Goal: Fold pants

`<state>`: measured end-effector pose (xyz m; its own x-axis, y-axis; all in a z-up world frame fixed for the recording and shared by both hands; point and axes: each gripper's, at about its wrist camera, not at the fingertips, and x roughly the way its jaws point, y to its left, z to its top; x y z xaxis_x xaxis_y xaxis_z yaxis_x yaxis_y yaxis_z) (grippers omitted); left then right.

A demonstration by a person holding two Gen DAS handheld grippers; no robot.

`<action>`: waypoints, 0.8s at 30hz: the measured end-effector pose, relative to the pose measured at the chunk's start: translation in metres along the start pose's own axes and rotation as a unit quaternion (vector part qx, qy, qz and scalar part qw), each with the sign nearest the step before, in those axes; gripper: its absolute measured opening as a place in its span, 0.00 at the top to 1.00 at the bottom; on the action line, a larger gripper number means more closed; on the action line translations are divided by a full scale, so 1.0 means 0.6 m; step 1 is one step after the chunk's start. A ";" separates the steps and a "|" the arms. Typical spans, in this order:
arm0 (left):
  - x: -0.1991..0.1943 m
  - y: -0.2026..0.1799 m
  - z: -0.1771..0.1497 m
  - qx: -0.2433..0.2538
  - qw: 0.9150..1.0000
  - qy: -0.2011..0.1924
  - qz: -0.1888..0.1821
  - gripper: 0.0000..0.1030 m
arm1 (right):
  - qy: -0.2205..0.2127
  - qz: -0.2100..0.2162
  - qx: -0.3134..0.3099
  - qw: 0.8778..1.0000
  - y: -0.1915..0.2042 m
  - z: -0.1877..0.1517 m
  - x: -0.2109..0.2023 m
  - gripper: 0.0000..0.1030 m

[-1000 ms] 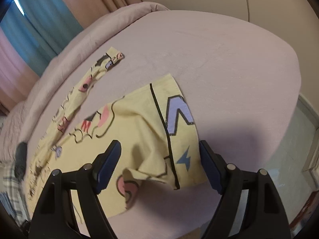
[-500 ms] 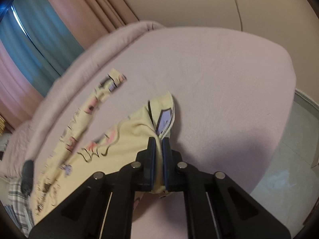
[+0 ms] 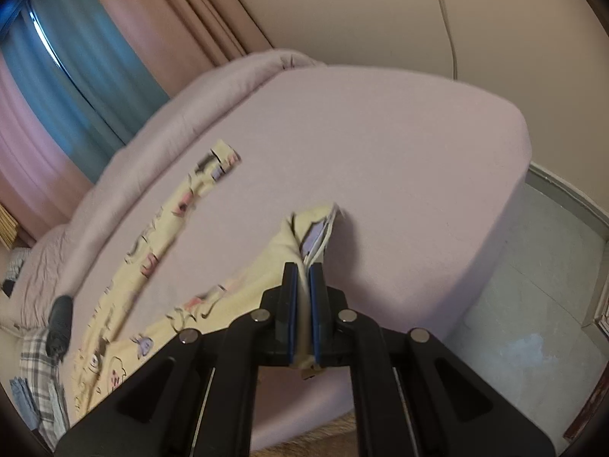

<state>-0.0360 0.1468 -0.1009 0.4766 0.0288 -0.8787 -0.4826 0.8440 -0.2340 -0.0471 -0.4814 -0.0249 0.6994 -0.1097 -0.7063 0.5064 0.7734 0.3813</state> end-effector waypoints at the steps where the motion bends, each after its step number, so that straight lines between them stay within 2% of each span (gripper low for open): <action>1: 0.005 -0.001 0.001 0.000 1.000 0.002 0.003 0.90 | 0.012 -0.008 -0.001 1.000 -0.006 -0.003 0.011 0.90; 3: 0.006 -0.015 0.000 0.026 0.999 0.002 0.024 0.87 | 0.047 -0.049 -0.026 0.997 -0.009 -0.007 0.033 0.88; 4: 0.005 -0.021 -0.003 0.037 0.999 0.000 0.030 0.83 | 0.065 -0.088 -0.042 0.993 -0.010 -0.010 0.044 0.80; 5: 0.004 -0.029 -0.003 0.053 0.998 -0.001 0.046 0.79 | 0.071 -0.107 -0.049 0.990 -0.013 -0.012 0.047 0.72; 7: 0.000 -0.036 -0.002 0.071 0.995 -0.004 0.072 0.67 | 0.067 -0.108 -0.047 0.991 -0.022 -0.009 0.040 0.44; 8: -0.003 -0.036 0.000 0.070 0.995 -0.004 0.072 0.66 | 0.061 -0.104 -0.043 0.992 -0.027 -0.004 0.033 0.40; 11: -0.012 -0.032 0.009 0.054 0.997 0.000 0.056 0.66 | 0.044 -0.095 -0.031 0.994 -0.036 0.023 0.012 0.39; 13: -0.018 -0.034 0.019 0.050 0.997 -0.004 0.057 0.66 | 0.053 -0.076 -0.030 0.995 -0.033 0.047 0.018 0.39; 15: -0.024 -0.046 0.030 0.058 0.995 -0.023 0.076 0.66 | 0.072 -0.041 -0.041 0.996 -0.026 0.070 0.046 0.40; 17: -0.027 -0.052 0.038 0.062 0.994 -0.029 0.090 0.66 | 0.098 -0.034 -0.042 0.994 -0.015 0.082 0.080 0.41; 18: -0.029 -0.050 0.039 0.061 0.994 -0.028 0.089 0.66 | 0.112 -0.038 -0.043 0.992 -0.013 0.087 0.101 0.45; 20: -0.034 -0.050 0.048 0.053 0.995 -0.029 0.083 0.66 | 0.129 -0.053 -0.048 0.989 -0.011 0.090 0.134 0.70; 22: -0.038 -0.050 0.055 0.046 0.995 -0.030 0.083 0.66 | 0.139 -0.040 -0.054 0.988 -0.005 0.088 0.153 0.87; 24: -0.041 -0.057 0.065 0.046 0.995 -0.032 0.084 0.66 | 0.126 -0.042 -0.076 0.988 0.014 0.098 0.149 0.88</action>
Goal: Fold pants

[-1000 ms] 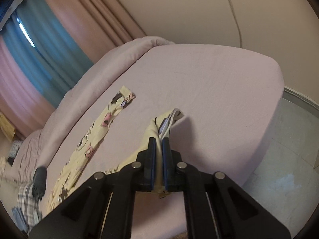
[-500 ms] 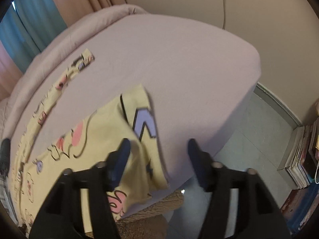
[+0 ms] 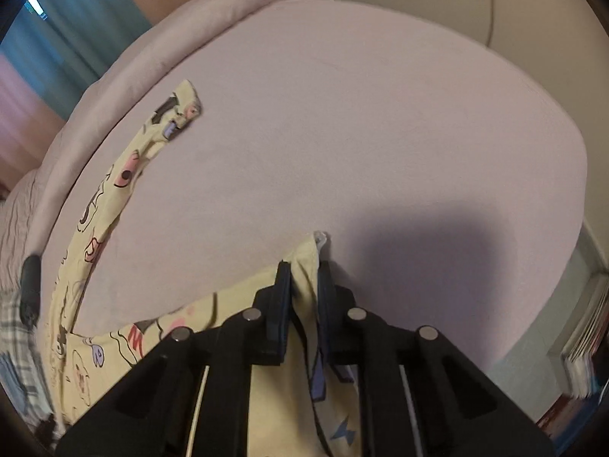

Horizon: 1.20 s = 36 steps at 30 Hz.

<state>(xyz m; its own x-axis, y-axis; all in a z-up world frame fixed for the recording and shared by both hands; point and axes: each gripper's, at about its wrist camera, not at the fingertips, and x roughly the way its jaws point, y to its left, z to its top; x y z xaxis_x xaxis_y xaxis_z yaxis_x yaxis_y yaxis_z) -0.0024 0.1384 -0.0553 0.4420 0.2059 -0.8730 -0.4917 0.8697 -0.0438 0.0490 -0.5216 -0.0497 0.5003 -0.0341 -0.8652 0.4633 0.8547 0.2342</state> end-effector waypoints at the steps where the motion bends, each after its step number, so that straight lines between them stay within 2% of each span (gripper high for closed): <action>1: -0.002 -0.004 0.005 0.001 1.000 -0.002 0.000 0.66 | -0.009 -0.002 -0.012 1.000 0.006 0.008 -0.009 0.88; 3: -0.005 -0.015 0.013 0.005 1.000 -0.009 -0.003 0.65 | -0.034 0.001 -0.052 0.998 0.034 0.032 -0.032 0.88; 5: -0.003 -0.028 0.021 0.011 1.000 -0.011 -0.003 0.65 | -0.036 -0.017 -0.092 0.995 0.058 0.053 -0.042 0.88; 6: 0.002 -0.037 0.024 0.014 1.000 -0.009 -0.005 0.65 | -0.033 -0.033 -0.119 0.992 0.073 0.061 -0.042 0.87; 8: 0.011 -0.049 0.028 0.020 1.000 -0.003 -0.010 0.65 | 0.008 -0.080 -0.172 0.982 0.092 0.072 -0.015 0.86; 11: 0.034 -0.069 0.031 0.035 0.999 0.016 -0.011 0.65 | 0.060 -0.135 -0.186 0.971 0.087 0.074 0.043 0.75; 14: 0.048 -0.078 0.042 0.044 0.999 0.028 -0.010 0.65 | 0.051 -0.153 -0.168 0.972 0.068 0.068 0.051 0.53; 15: 0.050 -0.080 0.048 0.046 0.998 0.030 -0.014 0.65 | 0.047 -0.161 -0.155 0.974 0.057 0.067 0.047 0.40; 16: 0.052 -0.082 0.057 0.047 0.998 0.033 -0.020 0.65 | 0.048 -0.164 -0.149 0.974 0.050 0.068 0.043 0.35; 18: 0.059 -0.086 0.084 0.044 0.998 0.035 -0.033 0.65 | 0.052 -0.153 -0.134 0.978 0.038 0.078 0.027 0.35; 20: 0.074 -0.095 0.124 0.040 0.997 0.034 -0.049 0.58 | 0.054 -0.143 -0.128 0.980 0.041 0.095 0.010 0.35; 21: 0.083 -0.102 0.137 0.039 0.997 0.034 -0.051 0.51 | 0.051 -0.140 -0.132 0.980 0.049 0.108 0.000 0.35; 23: 0.112 -0.116 0.174 0.030 0.997 0.042 -0.064 0.49 | 0.047 -0.125 -0.141 0.981 0.078 0.135 -0.013 0.33; 25: 0.137 -0.125 0.198 0.021 0.996 0.057 -0.072 0.49 | 0.056 -0.087 -0.144 0.984 0.118 0.172 -0.012 0.28; 27: 0.166 -0.129 0.224 0.003 0.995 0.068 -0.069 0.49 | 0.069 -0.052 -0.141 0.986 0.163 0.216 0.006 0.27; 28: 0.173 -0.129 0.230 0.001 0.995 0.069 -0.068 0.49 | 0.071 -0.048 -0.142 0.986 0.183 0.236 0.022 0.27; 32: 0.222 -0.132 0.245 0.011 0.994 0.097 -0.051 0.49 | 0.070 -0.050 -0.149 0.985 0.270 0.296 0.091 0.27; 34: 0.241 -0.131 0.242 0.010 0.991 0.122 -0.055 0.49 | 0.077 -0.048 -0.147 0.985 0.303 0.325 0.135 0.27; 36: 0.250 -0.128 0.238 0.006 0.990 0.123 -0.064 0.49 | 0.080 -0.057 -0.130 0.987 0.329 0.351 0.179 0.27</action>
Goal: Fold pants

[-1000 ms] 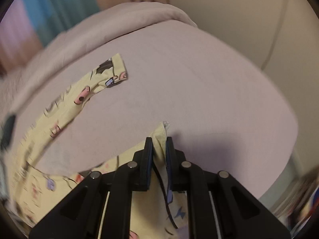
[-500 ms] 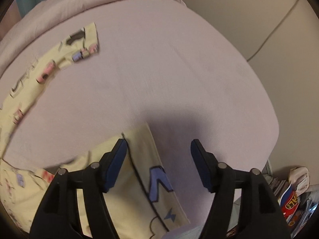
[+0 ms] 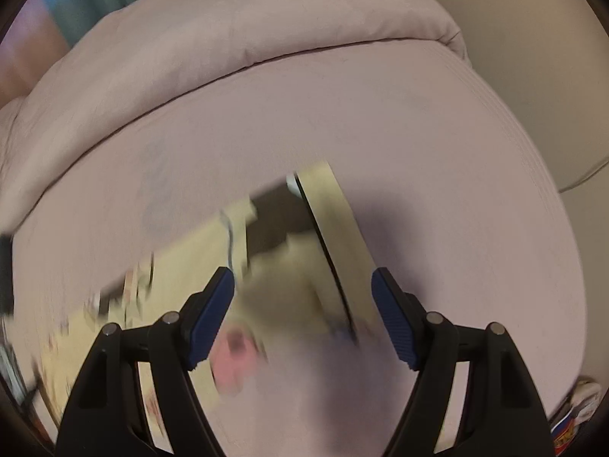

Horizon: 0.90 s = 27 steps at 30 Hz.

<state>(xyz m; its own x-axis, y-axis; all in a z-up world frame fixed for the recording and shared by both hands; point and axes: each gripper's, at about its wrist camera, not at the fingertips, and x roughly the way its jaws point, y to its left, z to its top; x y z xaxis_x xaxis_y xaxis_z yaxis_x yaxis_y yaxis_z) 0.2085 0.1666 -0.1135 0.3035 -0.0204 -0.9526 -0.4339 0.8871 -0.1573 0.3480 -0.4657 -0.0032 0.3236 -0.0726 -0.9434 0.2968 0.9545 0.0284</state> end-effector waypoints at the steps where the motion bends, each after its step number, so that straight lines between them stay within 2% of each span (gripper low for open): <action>1: 0.000 -0.002 -0.001 0.005 1.000 -0.007 0.002 0.49 | 0.003 -0.008 0.014 1.000 0.005 0.019 0.023 0.28; 5: 0.002 -0.010 -0.006 0.003 1.000 -0.016 -0.003 0.49 | -0.012 -0.014 0.080 0.997 -0.010 0.063 0.076 0.27; 8: 0.003 -0.024 -0.012 0.020 0.999 -0.028 -0.013 0.52 | -0.015 -0.034 0.068 0.997 -0.019 0.080 0.101 0.27; 9: 0.003 -0.026 -0.012 0.020 0.999 -0.032 -0.017 0.59 | -0.015 -0.044 0.059 0.997 -0.020 0.081 0.108 0.29; 11: -0.001 -0.032 -0.019 0.023 0.998 -0.044 -0.026 0.76 | -0.022 -0.045 0.054 0.997 -0.019 0.076 0.122 0.41; 12: -0.002 -0.034 -0.023 0.023 0.998 -0.044 -0.045 0.93 | -0.043 -0.042 0.050 0.997 -0.018 0.071 0.119 0.58; 13: -0.002 -0.036 -0.026 0.024 0.997 -0.037 -0.066 1.00 | -0.054 -0.039 0.044 0.997 -0.018 0.067 0.115 0.81; 14: 0.000 -0.036 -0.030 0.019 0.995 -0.024 -0.091 1.00 | -0.051 -0.028 0.037 0.998 -0.017 0.064 0.115 0.87; 15: -0.001 -0.034 -0.031 0.016 0.995 -0.024 -0.092 1.00 | -0.049 -0.025 0.037 0.998 -0.017 0.062 0.112 0.90; 17: -0.014 -0.037 -0.033 0.020 0.995 -0.039 -0.085 1.00 | -0.057 -0.022 0.052 0.997 -0.021 0.061 0.094 0.91; 19: -0.028 -0.033 -0.033 0.011 0.995 -0.039 -0.094 1.00 | -0.073 0.013 0.077 0.994 -0.025 0.063 0.066 0.92; 23: -0.082 -0.027 -0.013 0.004 0.991 -0.073 -0.111 1.00 | -0.113 0.061 0.081 0.988 -0.026 0.073 -0.011 0.92; 27: -0.136 -0.028 -0.021 0.008 0.987 -0.102 -0.127 1.00 | -0.158 0.120 0.085 0.976 -0.038 0.065 -0.114 0.92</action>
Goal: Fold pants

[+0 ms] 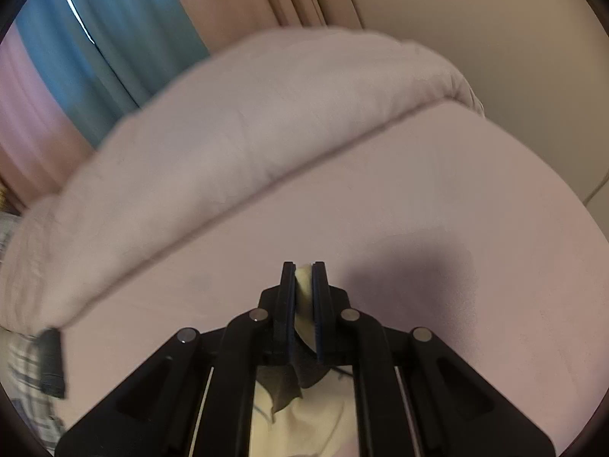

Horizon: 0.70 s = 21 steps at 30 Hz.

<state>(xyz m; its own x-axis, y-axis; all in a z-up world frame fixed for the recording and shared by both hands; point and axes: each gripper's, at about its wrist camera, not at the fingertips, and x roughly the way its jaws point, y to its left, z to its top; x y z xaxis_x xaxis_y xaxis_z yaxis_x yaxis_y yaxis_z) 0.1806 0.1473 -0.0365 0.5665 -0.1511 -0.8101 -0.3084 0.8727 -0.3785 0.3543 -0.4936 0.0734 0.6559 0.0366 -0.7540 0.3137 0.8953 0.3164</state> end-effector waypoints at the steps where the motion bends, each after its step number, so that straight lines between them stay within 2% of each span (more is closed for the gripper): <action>1: -0.021 -0.003 -0.009 0.008 1.000 -0.008 -0.005 1.00 | -0.007 0.015 0.005 1.000 0.002 0.001 -0.020 0.92; 4: -0.062 0.001 -0.041 0.019 0.999 -0.016 -0.022 1.00 | -0.031 0.078 0.003 0.996 -0.005 -0.013 -0.105 0.92; 6: -0.068 0.000 -0.055 0.019 0.999 -0.002 -0.029 1.00 | -0.047 0.099 -0.008 0.994 -0.005 -0.029 -0.148 0.92; 7: -0.078 0.003 -0.078 0.023 0.999 0.007 -0.034 1.00 | -0.055 0.115 -0.012 0.992 -0.015 -0.046 -0.177 0.92; 10: -0.100 0.007 -0.113 0.035 0.999 0.005 -0.022 1.00 | -0.057 0.134 -0.011 0.989 -0.063 -0.095 -0.239 0.92; 12: -0.113 0.017 -0.145 0.036 0.999 0.014 -0.012 1.00 | -0.049 0.124 -0.011 0.991 -0.101 -0.136 -0.263 0.92; 16: -0.130 0.029 -0.170 0.038 0.999 0.027 -0.007 1.00 | -0.021 0.092 -0.017 0.995 -0.161 -0.216 -0.267 0.92; 21: -0.158 0.048 -0.197 0.027 0.999 0.020 -0.007 1.00 | -0.015 0.088 -0.026 0.996 -0.201 -0.277 -0.288 0.92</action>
<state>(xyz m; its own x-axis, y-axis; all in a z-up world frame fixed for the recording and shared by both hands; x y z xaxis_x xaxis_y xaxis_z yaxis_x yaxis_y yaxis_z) 0.0278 0.1319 -0.0233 0.5394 -0.1815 -0.8223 -0.2584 0.8937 -0.3668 0.0889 -0.5345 0.0700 0.7184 0.1830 -0.6711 0.1555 0.8981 0.4113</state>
